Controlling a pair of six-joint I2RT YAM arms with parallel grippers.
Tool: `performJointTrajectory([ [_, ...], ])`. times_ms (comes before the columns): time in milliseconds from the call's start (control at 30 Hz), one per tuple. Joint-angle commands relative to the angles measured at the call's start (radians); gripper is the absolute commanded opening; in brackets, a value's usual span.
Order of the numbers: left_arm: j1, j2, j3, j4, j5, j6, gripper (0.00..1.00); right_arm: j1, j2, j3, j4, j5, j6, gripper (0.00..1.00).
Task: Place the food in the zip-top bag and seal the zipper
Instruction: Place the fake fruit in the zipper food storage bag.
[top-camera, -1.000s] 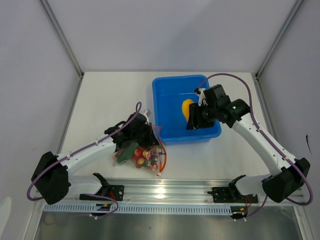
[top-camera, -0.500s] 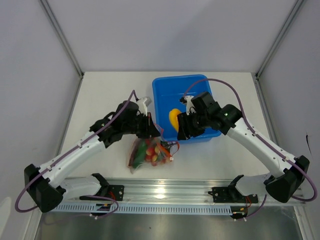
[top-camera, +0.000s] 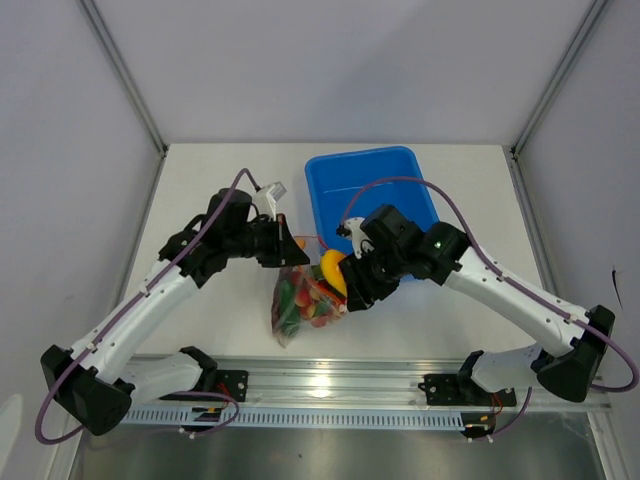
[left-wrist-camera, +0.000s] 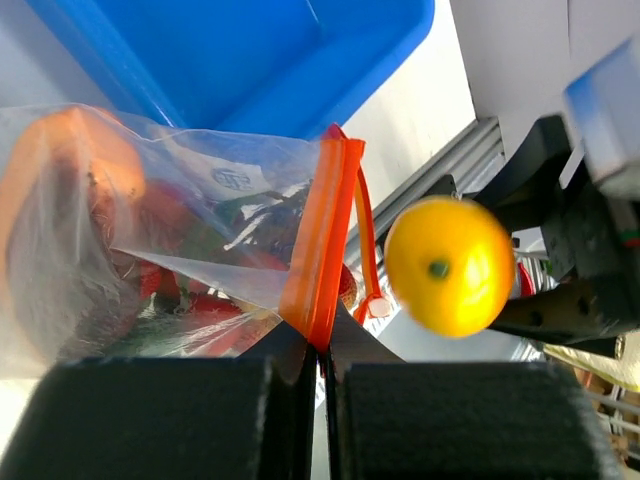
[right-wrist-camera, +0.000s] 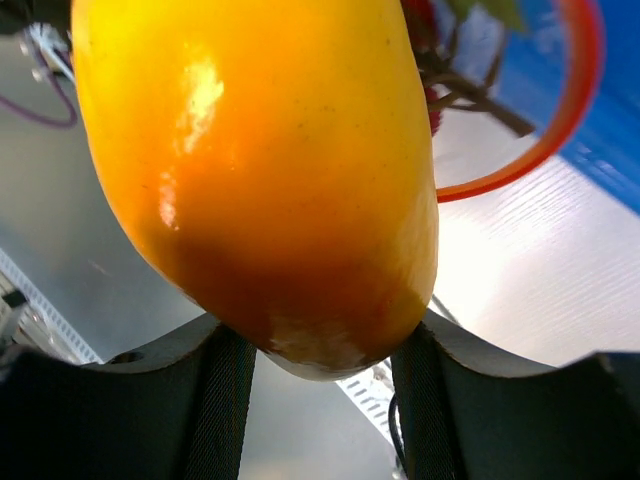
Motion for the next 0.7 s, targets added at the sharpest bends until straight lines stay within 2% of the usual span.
performJointTrajectory([
  [0,0.009,0.002,0.054,0.056,0.086,0.030,0.01,0.040,0.019,0.046,-0.066,-0.001,-0.033,0.00],
  [300,0.010,-0.017,0.040,0.079,0.137,0.036,0.01,0.057,0.128,0.106,-0.126,0.013,-0.068,0.00],
  [567,0.010,-0.057,0.005,0.102,0.171,0.047,0.00,0.055,0.254,0.258,-0.192,0.074,-0.085,0.00],
  [667,0.010,-0.061,0.002,0.108,0.181,0.052,0.00,0.041,0.287,0.298,-0.207,0.087,-0.085,0.04],
])
